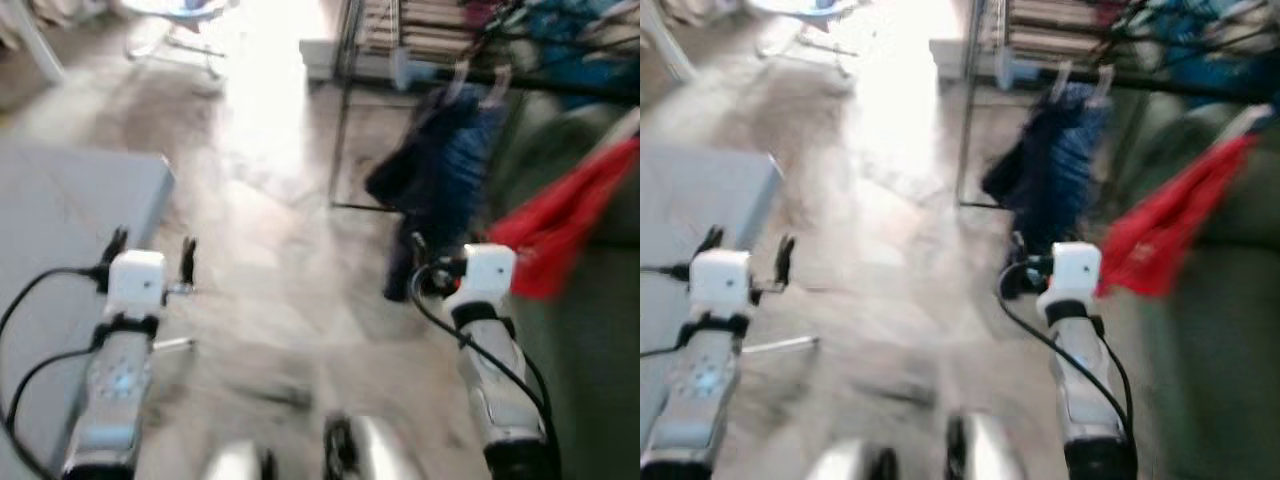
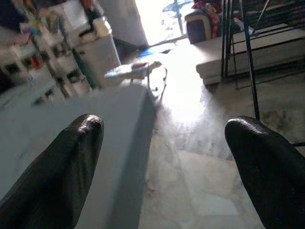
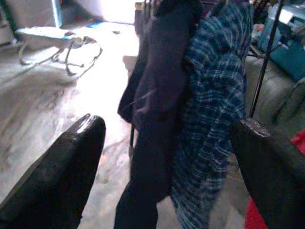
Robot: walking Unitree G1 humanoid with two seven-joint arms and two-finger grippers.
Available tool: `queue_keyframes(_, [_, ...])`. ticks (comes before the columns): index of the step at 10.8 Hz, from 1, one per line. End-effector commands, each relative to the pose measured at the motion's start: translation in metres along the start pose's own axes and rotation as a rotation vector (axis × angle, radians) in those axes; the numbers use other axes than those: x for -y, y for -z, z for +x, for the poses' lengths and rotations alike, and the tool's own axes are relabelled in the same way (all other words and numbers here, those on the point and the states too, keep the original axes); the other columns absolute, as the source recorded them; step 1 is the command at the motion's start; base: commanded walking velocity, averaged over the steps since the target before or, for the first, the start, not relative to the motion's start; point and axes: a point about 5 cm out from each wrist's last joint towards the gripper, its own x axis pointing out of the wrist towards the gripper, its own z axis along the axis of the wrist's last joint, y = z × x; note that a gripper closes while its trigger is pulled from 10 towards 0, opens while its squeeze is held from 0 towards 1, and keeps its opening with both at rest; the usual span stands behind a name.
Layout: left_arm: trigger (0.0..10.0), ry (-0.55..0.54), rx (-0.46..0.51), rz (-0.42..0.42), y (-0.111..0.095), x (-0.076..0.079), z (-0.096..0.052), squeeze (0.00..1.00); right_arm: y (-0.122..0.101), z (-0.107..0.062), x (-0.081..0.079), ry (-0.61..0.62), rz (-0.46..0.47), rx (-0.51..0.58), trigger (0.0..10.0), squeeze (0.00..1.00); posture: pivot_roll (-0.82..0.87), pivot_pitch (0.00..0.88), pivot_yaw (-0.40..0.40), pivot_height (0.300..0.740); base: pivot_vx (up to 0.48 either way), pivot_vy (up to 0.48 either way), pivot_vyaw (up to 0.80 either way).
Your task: Hang hanger
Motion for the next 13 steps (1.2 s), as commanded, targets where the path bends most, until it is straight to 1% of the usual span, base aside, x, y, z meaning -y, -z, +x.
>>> queue_keyframes(1, [10.0,0.04,-0.009,0.04,0.005,0.001,-0.005,0.0,0.007,-0.008,0.001,0.03,0.01,-0.017,10.0,0.0,0.02,0.152,0.025,0.74,0.0,0.0,0.0])
queue_keyframes(2, [10.0,0.074,0.0,0.06,0.005,0.003,-0.007,0.0,0.013,-0.024,-0.004,0.047,0.021,-0.029,10.0,0.0,0.0,0.159,0.039,0.74,0.0,0.0,0.0])
queue_keyframes(3, [10.0,0.097,0.001,0.08,0.006,0.004,-0.008,0.0,0.019,-0.035,-0.007,0.046,0.023,-0.052,10.0,0.0,-0.01,0.161,0.053,0.74,0.0,0.0,0.0])
queue_keyframes(4, [10.0,0.114,-0.01,0.086,0.009,0.004,-0.005,0.0,0.024,-0.041,-0.007,0.062,0.024,-0.069,10.0,0.0,-0.03,0.163,0.057,0.74,0.0,0.0,0.0])
queue_keyframes(5, [10.0,0.138,0.013,0.102,0.004,0.007,0.007,0.0,0.022,-0.038,-0.009,0.079,0.024,-0.058,10.0,0.0,-0.05,0.167,0.067,0.74,0.0,0.0,0.0])
queue_keyframes(6, [10.0,0.134,0.066,0.11,-0.01,0.008,0.02,0.0,0.012,-0.031,-0.006,0.093,0.013,-0.026,10.0,0.0,-0.04,0.176,0.074,0.74,0.0,0.0,0.0])
queue_keyframes(7, [10.0,0.118,0.144,0.125,-0.026,0.008,0.032,0.0,-0.001,-0.019,0.006,0.117,-0.034,0.022,10.0,0.0,-0.06,0.189,0.064,0.74,0.0,0.0,0.0])
queue_keyframes(8, [10.0,0.105,0.12,0.141,-0.012,0.011,0.027,0.0,0.004,-0.02,0.012,0.145,-0.058,0.014,10.0,0.0,-0.07,0.188,0.046,0.74,0.0,0.0,0.0])
queue_keyframes(9, [10.0,0.118,0.108,0.124,-0.008,0.016,0.019,0.0,-0.002,-0.021,0.012,0.141,-0.029,0.024,10.0,0.0,-0.07,0.178,0.023,0.74,0.0,0.0,0.0])
queue_keyframes(10, [10.0,0.124,0.119,0.134,-0.01,0.018,0.018,0.0,-0.004,-0.018,0.007,0.093,-0.05,0.032,10.0,0.0,-0.06,0.17,0.015,0.74,0.0,0.0,0.0])
queue_keyframes(11, [10.0,0.066,0.065,0.112,-0.001,0.015,0.01,0.0,0.001,-0.017,0.005,0.064,-0.061,0.013,10.0,0.0,-0.04,0.165,0.005,0.74,0.0,0.0,0.0])
queue_keyframes(12, [10.0,0.052,0.053,0.084,0.0,0.014,0.006,0.0,0.002,-0.014,0.007,0.069,-0.058,0.008,10.0,0.0,-0.03,0.166,-0.003,0.74,0.0,0.0,0.0])
queue_keyframes(13, [10.0,0.063,0.068,0.085,-0.001,0.017,0.002,0.0,0.003,-0.011,0.006,0.059,-0.063,0.006,10.0,0.0,-0.02,0.175,-0.016,0.74,0.289,0.315,0.0])
